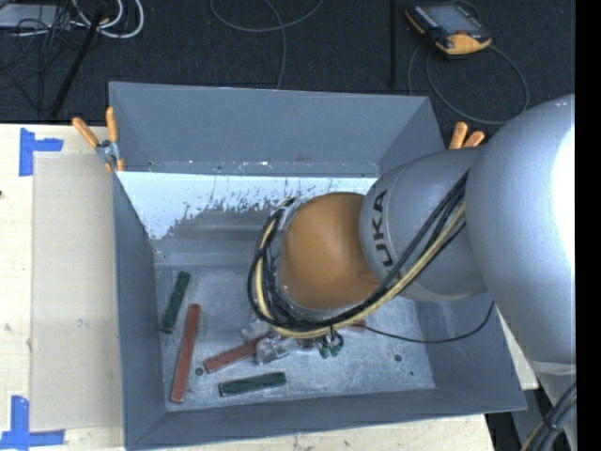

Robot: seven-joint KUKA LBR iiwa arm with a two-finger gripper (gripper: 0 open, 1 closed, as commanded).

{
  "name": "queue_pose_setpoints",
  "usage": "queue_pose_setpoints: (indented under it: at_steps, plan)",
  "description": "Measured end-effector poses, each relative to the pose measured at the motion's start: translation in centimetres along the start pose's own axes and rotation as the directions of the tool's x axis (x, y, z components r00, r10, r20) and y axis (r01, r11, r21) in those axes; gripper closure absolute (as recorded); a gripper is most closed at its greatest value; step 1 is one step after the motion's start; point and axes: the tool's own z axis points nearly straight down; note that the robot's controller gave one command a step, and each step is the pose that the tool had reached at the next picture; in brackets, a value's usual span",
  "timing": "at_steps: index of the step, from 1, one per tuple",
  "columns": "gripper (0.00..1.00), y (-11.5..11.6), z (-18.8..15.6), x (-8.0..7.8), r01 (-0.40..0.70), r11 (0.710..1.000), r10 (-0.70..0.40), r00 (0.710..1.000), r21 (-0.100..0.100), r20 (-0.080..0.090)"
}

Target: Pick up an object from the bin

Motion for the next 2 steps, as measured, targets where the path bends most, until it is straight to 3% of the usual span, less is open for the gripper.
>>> queue_pose_setpoints:
  at_steps: [2]
  plan:
    - [1.0,-0.02,-0.94,0.22,-0.001,1.0,0.001,1.0,0.001,-0.017]
